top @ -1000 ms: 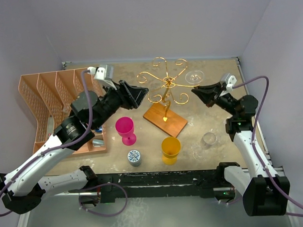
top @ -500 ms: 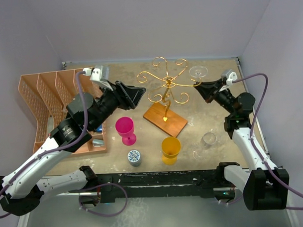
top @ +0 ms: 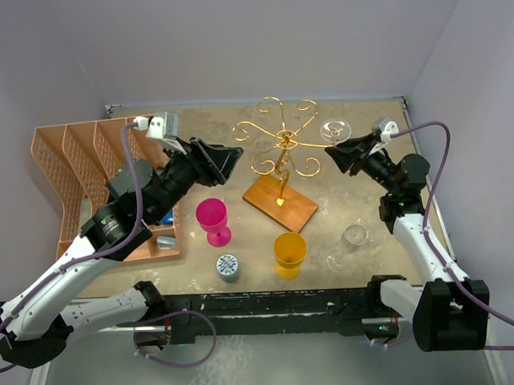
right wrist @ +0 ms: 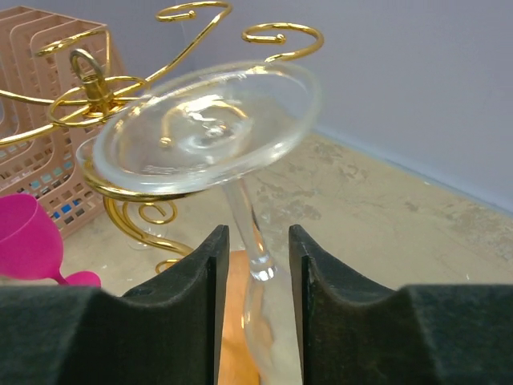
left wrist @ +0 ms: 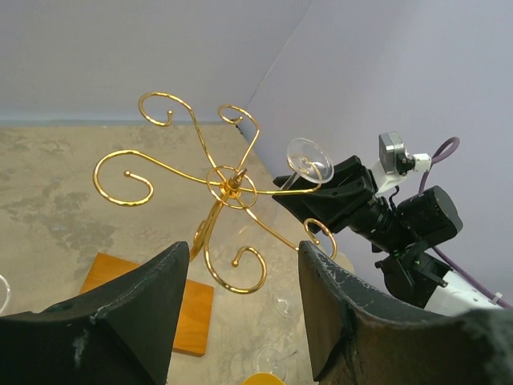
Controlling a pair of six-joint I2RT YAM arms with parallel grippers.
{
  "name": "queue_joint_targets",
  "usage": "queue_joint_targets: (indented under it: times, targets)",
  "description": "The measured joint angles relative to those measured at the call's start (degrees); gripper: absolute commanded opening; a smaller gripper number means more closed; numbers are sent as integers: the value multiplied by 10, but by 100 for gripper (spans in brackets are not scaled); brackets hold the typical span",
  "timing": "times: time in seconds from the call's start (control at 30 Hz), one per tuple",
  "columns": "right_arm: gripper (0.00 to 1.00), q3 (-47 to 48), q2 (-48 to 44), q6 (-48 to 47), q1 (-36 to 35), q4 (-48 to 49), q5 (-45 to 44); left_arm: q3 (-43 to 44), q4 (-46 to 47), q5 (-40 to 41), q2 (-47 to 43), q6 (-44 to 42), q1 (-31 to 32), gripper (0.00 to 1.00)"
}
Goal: Place the wine glass upside down on the wine glass rack
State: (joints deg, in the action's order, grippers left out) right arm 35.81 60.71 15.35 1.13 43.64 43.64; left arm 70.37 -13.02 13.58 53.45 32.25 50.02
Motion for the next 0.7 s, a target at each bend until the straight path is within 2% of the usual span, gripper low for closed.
queue_joint_targets:
  times: [0.3, 0.7]
  targets:
    - [59, -2, -35, 12, 0, -32, -12, 0, -3, 12, -16, -4, 0, 55]
    - [62, -2, -127, 12, -1, -186, -88, -15, -27, 12, -34, -16, 0, 56]
